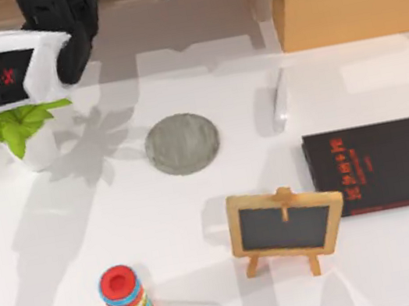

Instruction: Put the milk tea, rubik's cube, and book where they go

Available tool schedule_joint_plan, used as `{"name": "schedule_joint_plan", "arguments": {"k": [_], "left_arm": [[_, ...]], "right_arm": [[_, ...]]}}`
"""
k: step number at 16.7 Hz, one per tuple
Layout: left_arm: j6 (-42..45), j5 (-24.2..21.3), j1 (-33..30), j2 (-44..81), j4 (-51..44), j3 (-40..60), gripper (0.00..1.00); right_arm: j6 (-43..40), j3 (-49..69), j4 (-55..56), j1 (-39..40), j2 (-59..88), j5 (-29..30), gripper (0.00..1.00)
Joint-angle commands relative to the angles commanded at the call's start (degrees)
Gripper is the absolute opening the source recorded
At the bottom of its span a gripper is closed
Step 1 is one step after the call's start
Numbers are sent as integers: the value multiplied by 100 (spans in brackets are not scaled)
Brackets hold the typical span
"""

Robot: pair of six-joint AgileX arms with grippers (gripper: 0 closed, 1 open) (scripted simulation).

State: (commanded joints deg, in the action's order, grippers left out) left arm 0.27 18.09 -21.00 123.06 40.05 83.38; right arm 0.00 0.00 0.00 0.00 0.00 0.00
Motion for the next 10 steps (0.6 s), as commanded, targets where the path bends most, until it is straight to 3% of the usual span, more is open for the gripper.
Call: {"name": "schedule_joint_plan", "arguments": {"k": [10], "left_arm": [[0,0,0,0,0,0,2]], "right_arm": [[0,0,0,0,0,0,100]]}}
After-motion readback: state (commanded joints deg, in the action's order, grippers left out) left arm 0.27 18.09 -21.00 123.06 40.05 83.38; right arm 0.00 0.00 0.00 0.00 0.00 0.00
